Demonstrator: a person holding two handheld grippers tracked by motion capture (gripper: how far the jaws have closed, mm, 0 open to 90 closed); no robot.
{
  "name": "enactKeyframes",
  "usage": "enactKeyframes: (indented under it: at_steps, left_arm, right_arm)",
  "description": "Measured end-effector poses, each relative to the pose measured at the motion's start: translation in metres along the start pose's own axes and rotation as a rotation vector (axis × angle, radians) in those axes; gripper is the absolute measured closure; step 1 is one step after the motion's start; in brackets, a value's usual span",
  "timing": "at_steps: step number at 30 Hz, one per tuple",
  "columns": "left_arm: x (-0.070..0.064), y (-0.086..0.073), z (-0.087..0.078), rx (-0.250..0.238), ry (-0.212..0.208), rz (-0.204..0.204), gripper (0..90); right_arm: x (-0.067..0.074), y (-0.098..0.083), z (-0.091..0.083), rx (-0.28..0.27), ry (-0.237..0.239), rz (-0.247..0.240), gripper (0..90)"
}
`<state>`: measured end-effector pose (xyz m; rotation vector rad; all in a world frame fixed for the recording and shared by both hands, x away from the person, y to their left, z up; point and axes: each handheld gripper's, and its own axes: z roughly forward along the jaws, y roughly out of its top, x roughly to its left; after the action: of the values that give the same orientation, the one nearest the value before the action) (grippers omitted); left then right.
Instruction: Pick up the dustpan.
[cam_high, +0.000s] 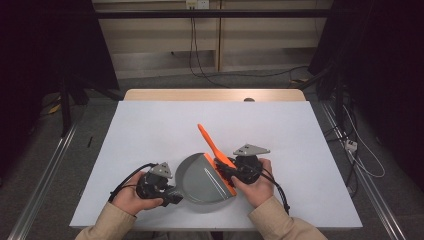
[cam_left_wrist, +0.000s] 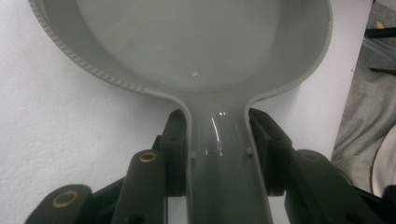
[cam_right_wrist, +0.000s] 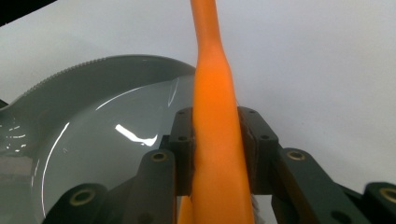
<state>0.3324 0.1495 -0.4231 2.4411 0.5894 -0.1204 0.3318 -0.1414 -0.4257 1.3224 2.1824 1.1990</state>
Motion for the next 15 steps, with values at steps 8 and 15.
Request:
enactKeyframes:
  at_steps: [8,15]
  left_arm:
    - [0.000,-0.001,0.001,0.004,-0.001,-0.001,62.4]
    - [0.000,-0.001,0.002,0.013,0.001,0.001,62.4]
  right_arm:
    - [0.012,0.000,0.004,-0.018,0.006,0.013,69.7]
    - [0.019,0.004,0.007,-0.060,0.031,0.027,70.0]
